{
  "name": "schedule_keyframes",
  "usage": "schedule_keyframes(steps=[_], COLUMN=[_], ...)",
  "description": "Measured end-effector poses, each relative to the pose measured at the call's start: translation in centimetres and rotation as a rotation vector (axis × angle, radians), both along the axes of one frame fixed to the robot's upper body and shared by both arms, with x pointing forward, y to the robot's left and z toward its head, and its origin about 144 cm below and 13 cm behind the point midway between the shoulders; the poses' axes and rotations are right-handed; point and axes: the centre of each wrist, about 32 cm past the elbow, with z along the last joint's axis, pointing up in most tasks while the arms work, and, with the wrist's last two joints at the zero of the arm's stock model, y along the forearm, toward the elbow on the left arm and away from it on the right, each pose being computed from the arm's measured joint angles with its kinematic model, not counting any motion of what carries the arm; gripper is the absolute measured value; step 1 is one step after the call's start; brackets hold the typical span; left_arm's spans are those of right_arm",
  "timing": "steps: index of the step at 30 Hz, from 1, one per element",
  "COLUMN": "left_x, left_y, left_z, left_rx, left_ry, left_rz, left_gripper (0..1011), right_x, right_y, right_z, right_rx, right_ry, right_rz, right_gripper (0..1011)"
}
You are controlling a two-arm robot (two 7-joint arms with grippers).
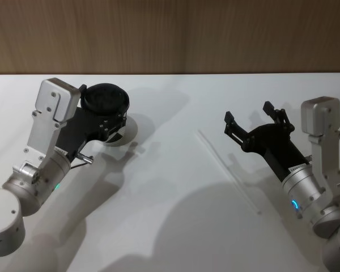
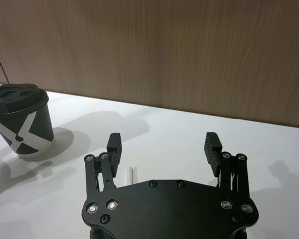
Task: Pick up the straw with one hand, pass it to the other hand, and insert it into the cup.
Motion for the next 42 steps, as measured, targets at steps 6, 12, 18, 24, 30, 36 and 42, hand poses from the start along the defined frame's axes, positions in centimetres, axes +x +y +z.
schedule_keyframes(steps=[6,12,18,24,30,36,42], left_x=[0.0,0.0,0.0,0.0,0.0,0.0,0.0], left_y=[0.0,0.0,0.0,0.0,0.0,0.0,0.0], left_z=[0.0,0.0,0.0,0.0,0.0,0.0,0.0], left_rx=[0.0,0.0,0.0,0.0,0.0,0.0,0.0], left_ry=[0.0,0.0,0.0,0.0,0.0,0.0,0.0], left_rz=[0.0,0.0,0.0,0.0,0.0,0.0,0.0], left_gripper=[1003,1003,1003,1003,1003,1003,1003], right_x=[0.0,0.0,-0.2,-0.8,-1.8,-2.8,-3.8], right_y=[0.0,0.0,-0.4,-1.5,-3.0,-4.2,-5.0], right_z=[0.0,0.0,0.1,0.4,0.7,0.9,1.3], right_rx=[0.0,0.0,-0.01,-0.033,-0.066,-0.098,-0.122], right_ry=[0.0,0.0,-0.004,-0.011,-0.006,0.015,0.049], right_rz=[0.0,0.0,-0.007,-0.02,-0.026,-0.017,0.0], right_gripper=[1001,1001,1001,1001,1001,1001,1001])
